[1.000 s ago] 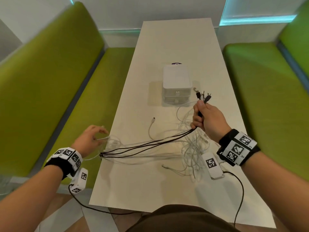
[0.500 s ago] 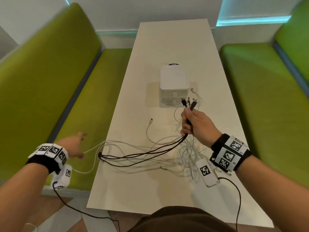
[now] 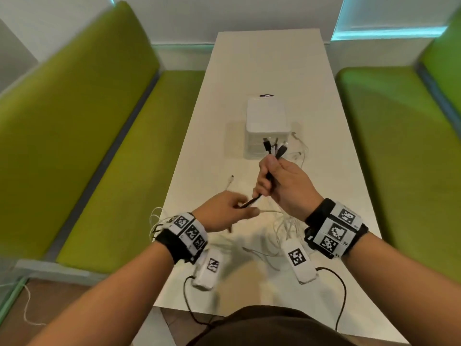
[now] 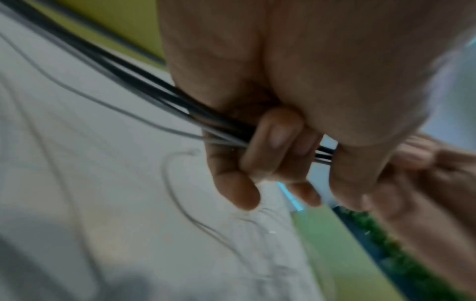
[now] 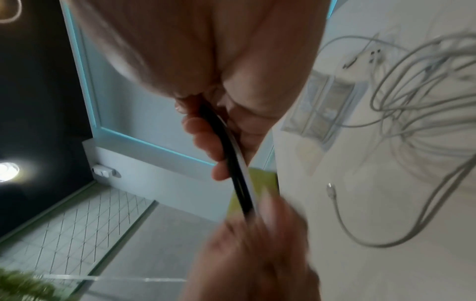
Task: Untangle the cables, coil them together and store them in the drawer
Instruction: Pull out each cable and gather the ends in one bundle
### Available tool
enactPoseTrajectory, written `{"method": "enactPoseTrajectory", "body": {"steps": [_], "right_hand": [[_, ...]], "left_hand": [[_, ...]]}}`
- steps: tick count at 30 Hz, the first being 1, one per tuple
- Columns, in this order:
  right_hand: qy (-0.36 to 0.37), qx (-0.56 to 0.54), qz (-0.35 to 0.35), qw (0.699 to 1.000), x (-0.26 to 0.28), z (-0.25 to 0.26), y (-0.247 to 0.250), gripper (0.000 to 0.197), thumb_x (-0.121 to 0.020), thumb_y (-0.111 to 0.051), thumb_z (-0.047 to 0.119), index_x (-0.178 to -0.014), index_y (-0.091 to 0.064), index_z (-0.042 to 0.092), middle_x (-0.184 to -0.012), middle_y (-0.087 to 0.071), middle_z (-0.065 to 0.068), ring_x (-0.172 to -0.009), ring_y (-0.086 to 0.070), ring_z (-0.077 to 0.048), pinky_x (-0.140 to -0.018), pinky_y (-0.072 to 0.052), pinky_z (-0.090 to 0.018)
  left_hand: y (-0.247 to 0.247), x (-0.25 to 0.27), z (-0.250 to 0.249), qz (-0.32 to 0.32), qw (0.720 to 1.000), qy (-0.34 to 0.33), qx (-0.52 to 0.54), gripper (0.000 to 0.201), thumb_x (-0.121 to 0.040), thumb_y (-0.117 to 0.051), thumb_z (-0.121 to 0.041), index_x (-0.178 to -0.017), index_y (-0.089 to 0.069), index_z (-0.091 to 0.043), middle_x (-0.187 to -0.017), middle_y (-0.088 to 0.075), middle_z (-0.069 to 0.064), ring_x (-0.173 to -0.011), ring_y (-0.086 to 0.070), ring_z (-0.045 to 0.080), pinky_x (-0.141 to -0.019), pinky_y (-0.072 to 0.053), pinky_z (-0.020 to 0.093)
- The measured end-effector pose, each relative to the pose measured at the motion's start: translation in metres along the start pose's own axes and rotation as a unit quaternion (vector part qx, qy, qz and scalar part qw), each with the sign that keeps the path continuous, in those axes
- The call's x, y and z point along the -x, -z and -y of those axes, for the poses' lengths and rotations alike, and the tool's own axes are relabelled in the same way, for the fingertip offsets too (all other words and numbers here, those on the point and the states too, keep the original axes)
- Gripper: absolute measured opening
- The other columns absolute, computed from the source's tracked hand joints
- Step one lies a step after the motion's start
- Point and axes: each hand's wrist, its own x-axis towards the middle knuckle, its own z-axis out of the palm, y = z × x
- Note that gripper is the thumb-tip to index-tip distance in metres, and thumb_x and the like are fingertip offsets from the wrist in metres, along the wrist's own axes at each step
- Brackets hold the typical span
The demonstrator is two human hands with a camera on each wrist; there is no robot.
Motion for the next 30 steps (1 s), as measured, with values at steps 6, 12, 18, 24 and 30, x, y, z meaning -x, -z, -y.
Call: {"method": "enactPoseTrajectory", "body": {"steps": [6, 12, 18, 24, 30], "right_hand": [[0.000, -0.017, -0.088, 0.996, 0.006, 0.021, 0.042, 0.037, -0.110, -0.034, 0.030, -0.082, -0.048, 0.010, -0.059, -0.033, -0.003, -0.053, -0.037, -0.020, -0.063, -0.053, -0.037], [-0.070, 0.019, -0.059, 0.996, 0.010, -0.010, 0.045, 0.036, -0.111, -0.033, 0.023, -0.084, -0.051, 0.006, -0.065, -0.051, -0.012, -0.066, -0.059, -0.028, -0.086, -0.059, -0.046], [-0.041, 0.361, -0.039, 0.931, 0.013, -0.016, 0.041, 0.033, -0.107, -0.045, 0.029, -0.087, -0.066, 0.015, -0.083, -0.055, 0.003, -0.065, -0.045, -0.008, -0.067, -0.041, -0.026], [-0.053, 0.326, -0.011, 0.944, 0.008, -0.021, 0.027, 0.029, -0.104, -0.054, 0.029, -0.092, -0.072, 0.010, -0.064, -0.057, 0.000, -0.059, -0.055, -0.012, -0.064, -0.043, -0.019], [-0.066, 0.225, 0.029, 0.972, 0.002, -0.037, 0.004, 0.028, -0.100, -0.060, 0.020, -0.110, -0.068, -0.005, -0.094, -0.071, -0.024, -0.075, -0.072, -0.033, -0.085, -0.061, -0.046]], "left_hand": [[0.061, 0.044, 0.129, -0.026, 0.944, 0.157, -0.288, 0.052, -0.095, -0.055, -0.052, -0.059, -0.049, -0.016, -0.050, -0.047, -0.005, -0.048, -0.043, 0.016, -0.052, -0.031, 0.030], [0.126, 0.076, 0.204, 0.022, 0.832, 0.308, -0.461, 0.035, -0.095, -0.050, -0.049, -0.083, -0.066, -0.020, -0.073, -0.064, -0.003, -0.069, -0.064, 0.013, -0.062, -0.050, 0.026], [0.139, 0.082, 0.221, 0.042, 0.823, 0.340, -0.453, 0.084, -0.070, -0.084, -0.044, -0.140, -0.042, -0.021, -0.133, -0.059, 0.001, -0.113, -0.061, 0.019, -0.094, -0.052, 0.032], [0.103, 0.040, 0.095, -0.138, 0.949, 0.068, -0.276, 0.092, -0.066, -0.070, -0.069, -0.144, -0.042, -0.030, -0.128, -0.058, -0.012, -0.119, -0.054, 0.009, -0.106, -0.046, 0.038], [0.020, 0.005, 0.000, -0.003, 0.995, -0.082, 0.063, 0.056, -0.085, -0.061, -0.032, -0.139, -0.050, -0.022, -0.123, -0.067, 0.001, -0.112, -0.064, 0.013, -0.101, -0.049, 0.041]]}}
